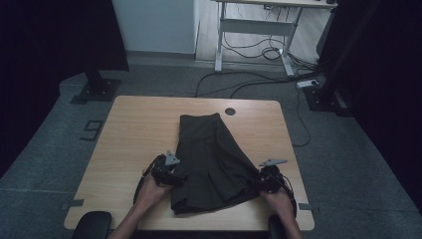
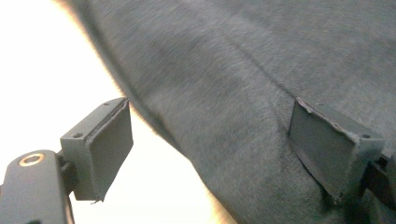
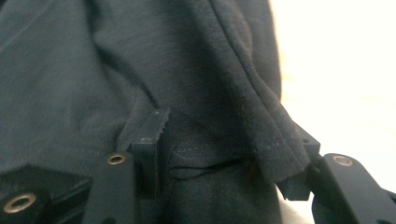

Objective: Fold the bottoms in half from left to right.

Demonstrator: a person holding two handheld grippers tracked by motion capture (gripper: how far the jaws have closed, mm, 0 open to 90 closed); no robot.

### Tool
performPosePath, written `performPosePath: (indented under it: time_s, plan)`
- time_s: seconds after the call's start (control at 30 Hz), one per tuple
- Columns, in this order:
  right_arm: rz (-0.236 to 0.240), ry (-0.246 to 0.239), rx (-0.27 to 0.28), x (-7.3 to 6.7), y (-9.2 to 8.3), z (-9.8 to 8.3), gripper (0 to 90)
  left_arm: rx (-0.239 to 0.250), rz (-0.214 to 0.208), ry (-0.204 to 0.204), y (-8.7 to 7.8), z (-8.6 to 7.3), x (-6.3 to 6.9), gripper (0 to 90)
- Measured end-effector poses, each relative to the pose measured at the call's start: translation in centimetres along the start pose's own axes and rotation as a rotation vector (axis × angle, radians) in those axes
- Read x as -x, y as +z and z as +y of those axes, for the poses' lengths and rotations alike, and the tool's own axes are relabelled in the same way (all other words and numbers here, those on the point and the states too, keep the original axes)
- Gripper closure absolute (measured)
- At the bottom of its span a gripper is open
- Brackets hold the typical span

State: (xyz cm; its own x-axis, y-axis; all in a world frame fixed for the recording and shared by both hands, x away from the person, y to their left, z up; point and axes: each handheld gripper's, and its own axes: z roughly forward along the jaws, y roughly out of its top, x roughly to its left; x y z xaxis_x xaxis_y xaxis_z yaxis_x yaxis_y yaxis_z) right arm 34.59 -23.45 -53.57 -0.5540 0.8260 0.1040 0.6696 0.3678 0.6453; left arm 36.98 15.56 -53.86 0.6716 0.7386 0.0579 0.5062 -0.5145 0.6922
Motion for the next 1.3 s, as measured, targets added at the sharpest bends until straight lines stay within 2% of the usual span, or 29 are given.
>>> performPosePath:
  time_s: [0.13,0.2,0.27,0.33,0.4,0.5,0.6,0.7,0.73,0.8,0.83,0.87,0.9,0.93,1.07,1.13,1.2,1.3]
  plan:
    - [0.031,-0.047,-0.007,-2.6,0.0,-0.3,44.5,-0.003,0.025,-0.033,-0.7,-0.9,-1.5,13.9]
    - [0.042,-0.062,-0.010,-3.4,0.1,-0.4,38.4,0.003,0.028,-0.051,-1.0,-1.3,-1.8,14.0]
    - [0.036,-0.078,-0.028,-3.9,-0.1,-0.3,29.0,0.006,0.032,-0.043,-1.1,-1.4,-1.8,14.3]
    - [0.060,-0.073,-0.034,-4.3,-0.9,0.2,24.2,0.005,0.037,-0.031,-1.3,-1.4,-1.7,14.5]
    - [0.067,-0.093,-0.012,-4.8,-1.8,0.9,23.9,0.005,0.037,-0.029,-1.3,-1.4,-1.7,14.6]
    - [0.057,-0.142,0.019,-5.3,-3.1,2.9,24.7,0.007,0.032,-0.032,-1.3,-1.5,-1.7,14.7]
    - [0.038,-0.171,0.027,-5.4,-2.6,5.4,26.9,0.014,0.035,-0.036,-1.3,-1.6,-1.7,14.8]
    - [0.073,-0.181,0.020,-5.4,-0.6,7.5,35.1,0.017,0.028,-0.047,-1.3,-1.7,-1.8,15.2]
    - [0.066,-0.185,0.006,-5.5,0.2,8.1,39.4,0.018,0.024,-0.050,-1.2,-1.7,-1.8,15.2]
    - [0.081,-0.189,-0.024,-5.3,1.8,8.9,58.8,0.020,0.023,-0.055,-1.2,-1.8,-1.8,15.2]
    - [0.075,-0.191,-0.034,-5.1,2.3,9.1,71.4,0.020,0.023,-0.055,-1.2,-1.8,-1.8,15.2]
    - [0.062,-0.191,-0.042,-5.0,2.4,9.2,79.5,0.020,0.024,-0.056,-1.2,-1.8,-1.8,15.3]
    - [0.042,-0.189,-0.041,-4.8,2.4,9.2,84.9,0.019,0.025,-0.055,-1.3,-1.8,-1.8,15.3]
    - [0.033,-0.171,-0.032,-4.5,2.0,9.1,86.5,0.020,0.027,-0.055,-1.3,-1.8,-1.8,15.3]
    - [0.021,-0.094,-0.024,-3.0,-0.5,7.8,86.8,0.015,0.021,-0.057,-1.3,-1.8,-1.8,15.2]
    - [0.028,-0.048,-0.040,-1.9,-1.5,6.8,86.7,0.017,0.023,-0.060,-1.2,-1.8,-1.8,15.3]
    - [0.038,-0.015,-0.060,-1.0,-1.4,5.9,86.3,0.017,0.021,-0.062,-1.2,-1.9,-1.8,15.3]
    - [0.056,0.018,-0.091,0.1,0.0,4.6,84.2,0.017,0.018,-0.065,-1.2,-1.9,-1.9,15.3]
